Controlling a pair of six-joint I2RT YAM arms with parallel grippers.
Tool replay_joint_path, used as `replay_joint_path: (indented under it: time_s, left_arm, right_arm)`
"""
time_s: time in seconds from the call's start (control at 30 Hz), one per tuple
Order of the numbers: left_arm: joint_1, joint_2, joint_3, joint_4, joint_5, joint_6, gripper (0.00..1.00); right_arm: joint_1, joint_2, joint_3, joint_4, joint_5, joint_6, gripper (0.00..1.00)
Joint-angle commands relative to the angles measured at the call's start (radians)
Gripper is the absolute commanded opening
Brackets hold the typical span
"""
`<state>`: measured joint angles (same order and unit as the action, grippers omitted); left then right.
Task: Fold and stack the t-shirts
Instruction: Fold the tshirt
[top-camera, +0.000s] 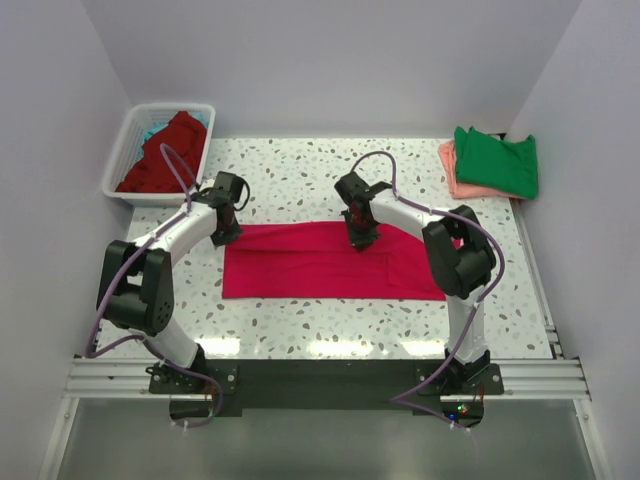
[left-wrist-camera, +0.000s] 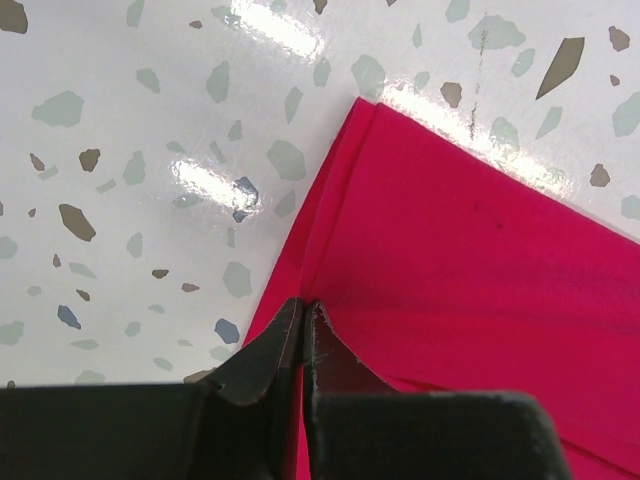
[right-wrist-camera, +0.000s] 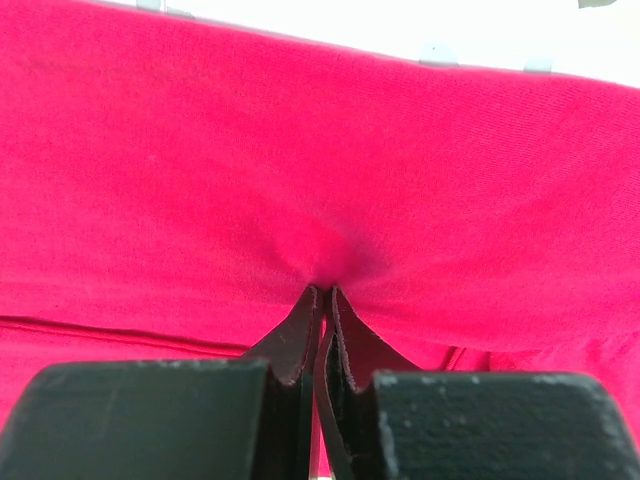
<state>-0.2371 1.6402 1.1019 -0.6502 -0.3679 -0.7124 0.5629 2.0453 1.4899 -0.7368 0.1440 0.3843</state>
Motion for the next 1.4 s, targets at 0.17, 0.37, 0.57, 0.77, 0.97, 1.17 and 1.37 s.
replay_joint_path:
  time_s: [0.17,0.37,0.57,0.77,0.97,1.17,1.37]
  left_arm:
    - [-0.002,-0.042,0.012,-0.012,-0.046,0.001,0.02]
    - [-0.002,-0.045,0.012,-0.019,-0.054,-0.004,0.02]
    - [-0.002,-0.052,0.01,-0.031,-0.069,-0.018,0.02]
    - [-0.002,-0.043,0.001,-0.04,-0.074,-0.022,0.02]
    - [-0.002,-0.01,-0.005,-0.049,-0.08,-0.039,0.02]
    - [-0.002,0.03,-0.011,-0.046,-0.092,-0.048,0.01]
    - [-0.002,0.044,-0.02,-0.04,-0.086,-0.053,0.01]
  right_arm:
    - [0.0,-0.022,0.004,-0.036,0.057,-0.007,0.07]
    - [0.002,-0.022,0.012,-0.038,0.063,-0.009,0.04]
    - [0.0,-0.045,0.023,-0.052,0.068,-0.009,0.0]
    - [0.002,-0.076,0.023,-0.07,0.063,-0.013,0.0]
    - [0.009,-0.093,0.017,-0.081,0.04,-0.012,0.0]
    - [0.028,-0.106,0.015,-0.09,0.006,0.002,0.0]
    - [0.034,-0.114,0.018,-0.099,0.032,0.004,0.0]
